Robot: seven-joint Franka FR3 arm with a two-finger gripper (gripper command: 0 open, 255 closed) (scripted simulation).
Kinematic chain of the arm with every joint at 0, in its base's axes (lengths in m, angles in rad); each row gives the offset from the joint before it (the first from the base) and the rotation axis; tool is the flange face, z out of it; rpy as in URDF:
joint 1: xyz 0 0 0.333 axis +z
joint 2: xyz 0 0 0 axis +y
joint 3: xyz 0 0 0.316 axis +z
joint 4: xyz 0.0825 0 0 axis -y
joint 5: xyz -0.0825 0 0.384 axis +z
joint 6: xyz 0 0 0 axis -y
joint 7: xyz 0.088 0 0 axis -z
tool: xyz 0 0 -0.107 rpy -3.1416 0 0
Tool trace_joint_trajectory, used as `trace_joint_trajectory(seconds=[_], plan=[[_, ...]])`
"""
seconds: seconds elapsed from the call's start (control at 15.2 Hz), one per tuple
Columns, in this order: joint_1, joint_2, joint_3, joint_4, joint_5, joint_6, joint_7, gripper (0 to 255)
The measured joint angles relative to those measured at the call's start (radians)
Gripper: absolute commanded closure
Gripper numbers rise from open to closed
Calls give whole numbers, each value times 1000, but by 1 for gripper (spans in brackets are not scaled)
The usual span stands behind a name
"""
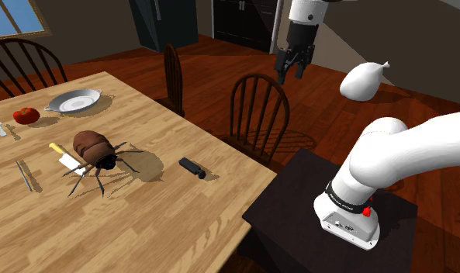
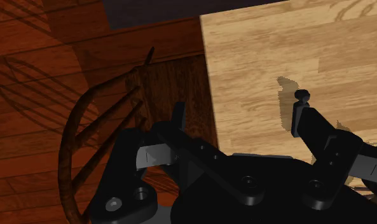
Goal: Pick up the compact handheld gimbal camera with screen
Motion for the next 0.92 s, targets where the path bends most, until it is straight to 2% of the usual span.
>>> trace_joint_trajectory(seconds=[0.13,0.46,0.92], plan=[[3,10,4,-5,3,13,3,0],[29,105,40,-49,27,143,25,0],[69,317,98,-58,58,353,59,0]])
